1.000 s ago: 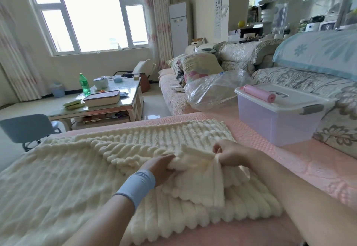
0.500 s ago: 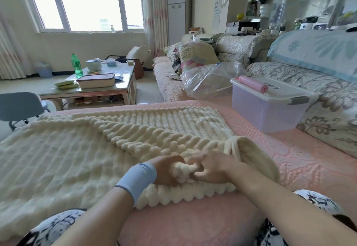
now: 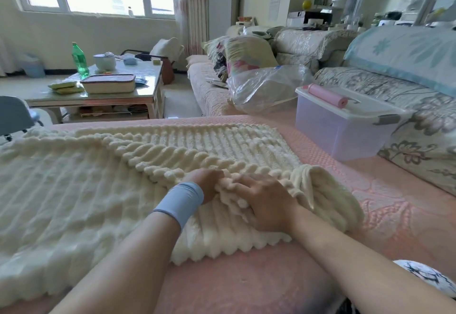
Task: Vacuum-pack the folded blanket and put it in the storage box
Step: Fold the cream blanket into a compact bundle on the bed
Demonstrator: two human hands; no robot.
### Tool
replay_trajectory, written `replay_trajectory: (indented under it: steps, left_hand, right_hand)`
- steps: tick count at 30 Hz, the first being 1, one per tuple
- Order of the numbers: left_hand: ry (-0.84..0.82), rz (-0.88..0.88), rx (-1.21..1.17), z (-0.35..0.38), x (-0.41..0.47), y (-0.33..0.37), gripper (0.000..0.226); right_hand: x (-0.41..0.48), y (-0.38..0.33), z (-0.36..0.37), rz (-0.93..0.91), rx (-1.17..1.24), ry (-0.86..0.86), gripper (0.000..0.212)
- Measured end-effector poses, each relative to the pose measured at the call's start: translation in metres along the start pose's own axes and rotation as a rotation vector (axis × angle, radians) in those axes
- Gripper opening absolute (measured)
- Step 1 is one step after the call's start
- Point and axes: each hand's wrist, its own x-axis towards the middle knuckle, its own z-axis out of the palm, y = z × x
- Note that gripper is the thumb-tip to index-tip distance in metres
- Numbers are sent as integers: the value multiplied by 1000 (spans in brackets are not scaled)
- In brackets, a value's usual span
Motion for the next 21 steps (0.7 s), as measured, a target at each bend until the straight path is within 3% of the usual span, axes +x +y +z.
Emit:
replay_trajectory:
  steps: [1,2,4,6,7,9,11,12,15,18,19,21]
  left_hand:
    - [-45,8,13,-3,0,1,26]
    - [-89,17,25,-5,-1,2,23]
    - [-110,8,0,-8,-4,5,17]
    - [-73,-25,-3,-14,-7,9,21]
    - [-42,-36,-12,-16,-8,10,27]
    - [7,-37,-27,-20,-14,12,35]
    - [12,5,-3,-24,-25,10,28]
    - [-16,17,49,-26,-31,5,18]
    - [-46,9,233,-26,-52,-8,42]
    - [-30,-7,363,-46,-76,0,34]
    - [13,9,265,-54,-80,6,31]
    - [-92,27,156,-82,-97,27,30]
  right_hand:
    - [0,-5,-1,91,-43,-36,47]
    - [0,-8,-2,230,-113,-113,55]
    - [4,-13,-4,465,-245,-286,91]
    - [12,-24,-8,576,-343,-364,109]
    - [15,-32,-7,588,-399,-372,103]
    - [21,-44,-4,545,-478,-301,67]
    - [23,-44,-14,525,-432,-244,34]
    - [22,-40,-22,517,-391,-230,29]
    - [9,-28,-45,486,-305,-203,25]
    - [0,-30,-76,459,-201,-229,23]
    - [-2,-31,-88,446,-181,-302,23]
    - [-12,-33,-118,482,-30,-623,24]
